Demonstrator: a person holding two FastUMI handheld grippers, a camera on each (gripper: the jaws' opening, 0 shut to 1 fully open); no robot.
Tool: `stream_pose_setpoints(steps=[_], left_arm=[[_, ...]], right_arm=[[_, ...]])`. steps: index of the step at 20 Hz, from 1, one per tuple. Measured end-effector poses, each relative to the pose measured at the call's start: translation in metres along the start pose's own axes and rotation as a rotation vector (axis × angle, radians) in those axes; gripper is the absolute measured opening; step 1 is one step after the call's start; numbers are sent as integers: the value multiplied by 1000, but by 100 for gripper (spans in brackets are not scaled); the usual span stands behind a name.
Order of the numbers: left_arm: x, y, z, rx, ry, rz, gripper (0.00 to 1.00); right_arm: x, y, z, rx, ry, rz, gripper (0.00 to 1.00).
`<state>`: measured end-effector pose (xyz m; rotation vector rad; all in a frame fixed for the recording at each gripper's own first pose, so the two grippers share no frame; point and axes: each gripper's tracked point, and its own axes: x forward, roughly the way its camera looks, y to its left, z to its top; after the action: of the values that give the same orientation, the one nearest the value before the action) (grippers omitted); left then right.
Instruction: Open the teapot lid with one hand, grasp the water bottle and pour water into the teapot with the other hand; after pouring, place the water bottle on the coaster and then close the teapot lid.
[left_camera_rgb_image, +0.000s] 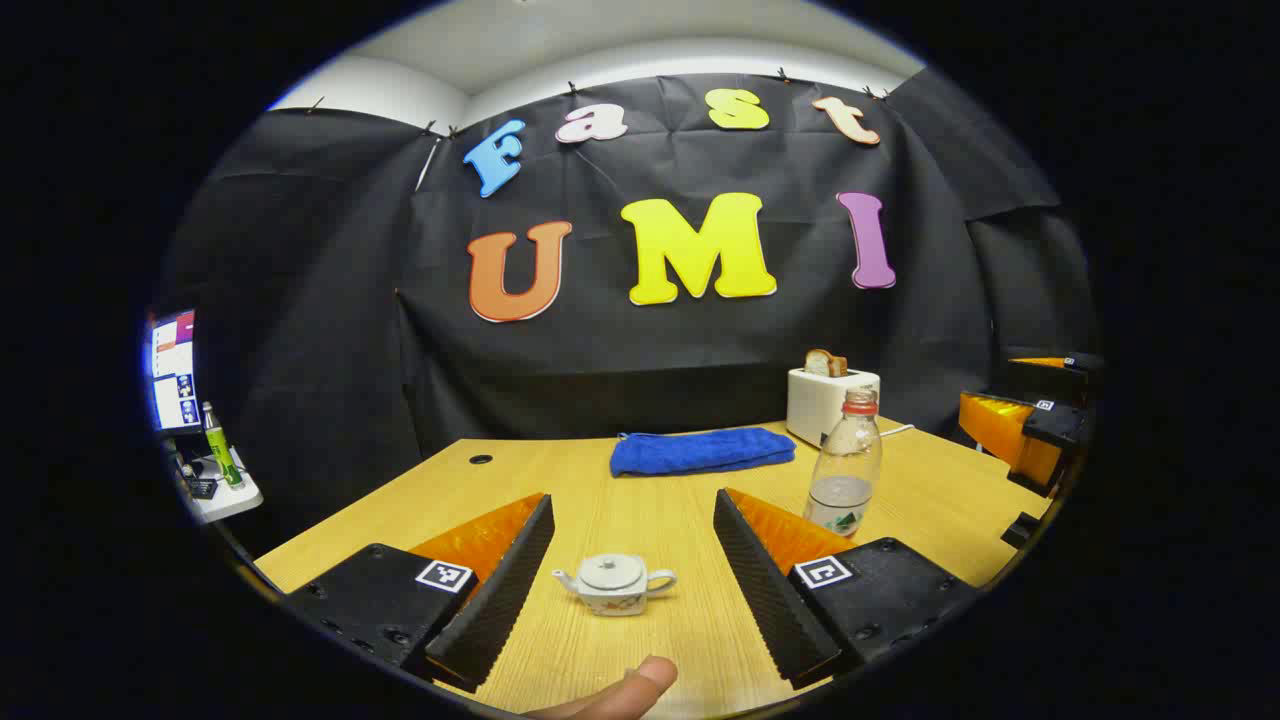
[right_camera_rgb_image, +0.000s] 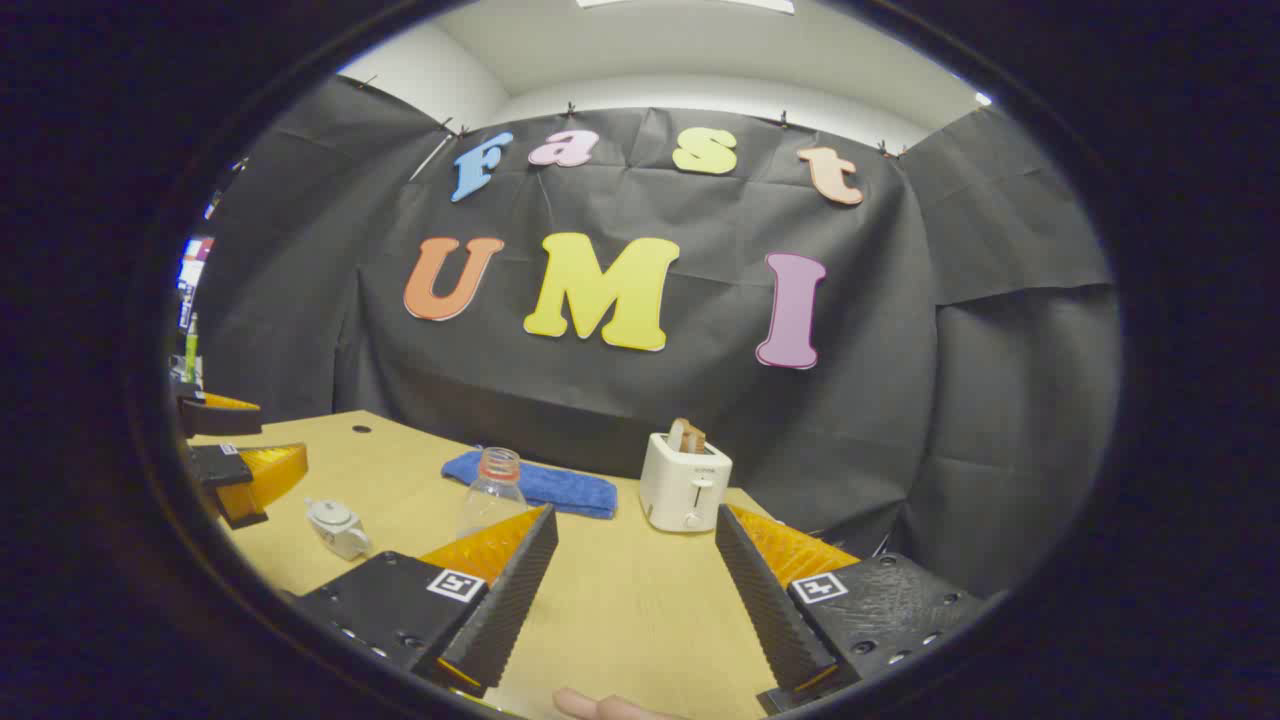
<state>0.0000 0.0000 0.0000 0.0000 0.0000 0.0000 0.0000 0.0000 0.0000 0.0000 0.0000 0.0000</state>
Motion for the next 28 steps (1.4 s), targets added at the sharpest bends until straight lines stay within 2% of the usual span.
stream_pose_setpoints(steps=[4, 18, 22, 25, 28], left_arm=[[-1, 10, -2, 3, 16, 16, 100], [16, 23, -7, -25, -3, 37, 100], [44, 29, -28, -40, -1, 37, 100], [64, 34, -46, -88, 8, 53, 100], [78, 30, -70, -109, 58, 37, 100]], right_arm=[[-7, 18, 4, 34, -5, 68, 95], [-6, 23, -1, -15, 8, 80, 97], [-4, 28, -3, -27, 8, 86, 97], [-2, 29, -6, -42, 9, 80, 97], [-1, 32, -6, -56, 9, 73, 95]])
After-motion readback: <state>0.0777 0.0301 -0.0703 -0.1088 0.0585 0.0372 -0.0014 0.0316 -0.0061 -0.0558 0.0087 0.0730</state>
